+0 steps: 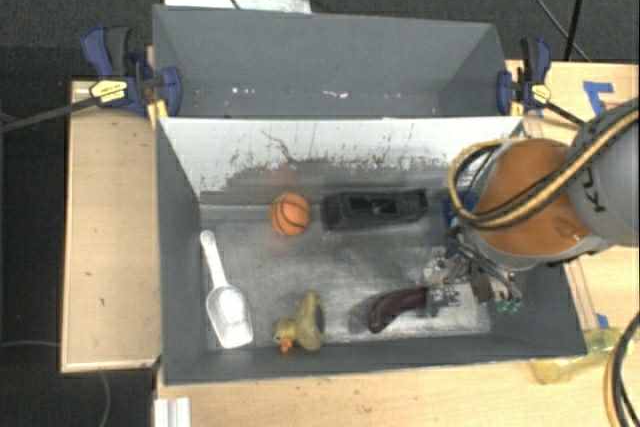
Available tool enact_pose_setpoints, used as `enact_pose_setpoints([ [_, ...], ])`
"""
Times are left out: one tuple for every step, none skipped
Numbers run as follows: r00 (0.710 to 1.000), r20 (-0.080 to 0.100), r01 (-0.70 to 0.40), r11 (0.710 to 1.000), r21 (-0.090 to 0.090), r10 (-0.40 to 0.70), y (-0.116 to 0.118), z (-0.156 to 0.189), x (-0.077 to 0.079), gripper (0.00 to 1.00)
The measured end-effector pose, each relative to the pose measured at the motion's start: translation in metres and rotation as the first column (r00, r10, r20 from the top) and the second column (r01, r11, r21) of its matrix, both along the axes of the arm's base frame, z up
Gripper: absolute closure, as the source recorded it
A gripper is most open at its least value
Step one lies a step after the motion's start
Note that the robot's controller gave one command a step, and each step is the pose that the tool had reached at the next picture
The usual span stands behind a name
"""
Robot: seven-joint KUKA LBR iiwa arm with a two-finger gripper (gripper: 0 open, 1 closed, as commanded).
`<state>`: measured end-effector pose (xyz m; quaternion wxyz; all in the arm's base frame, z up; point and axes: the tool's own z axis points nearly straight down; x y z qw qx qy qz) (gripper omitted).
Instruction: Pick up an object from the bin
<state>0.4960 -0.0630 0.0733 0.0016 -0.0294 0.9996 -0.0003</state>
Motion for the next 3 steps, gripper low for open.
enact_pose_setpoints([
  [1.000, 0.000, -0.001, 1.000, 0.000, 0.001, 0.000, 0.000, 0.000, 1.00],
  [1.000, -0.004, 0.025, 1.000, 0.001, -0.025, 0.001, 0.035, 0.005, 1.00],
  [1.000, 0.000, -0.023, 1.000, 0.001, 0.023, 0.009, 0.148, 0.006, 1.00],
])
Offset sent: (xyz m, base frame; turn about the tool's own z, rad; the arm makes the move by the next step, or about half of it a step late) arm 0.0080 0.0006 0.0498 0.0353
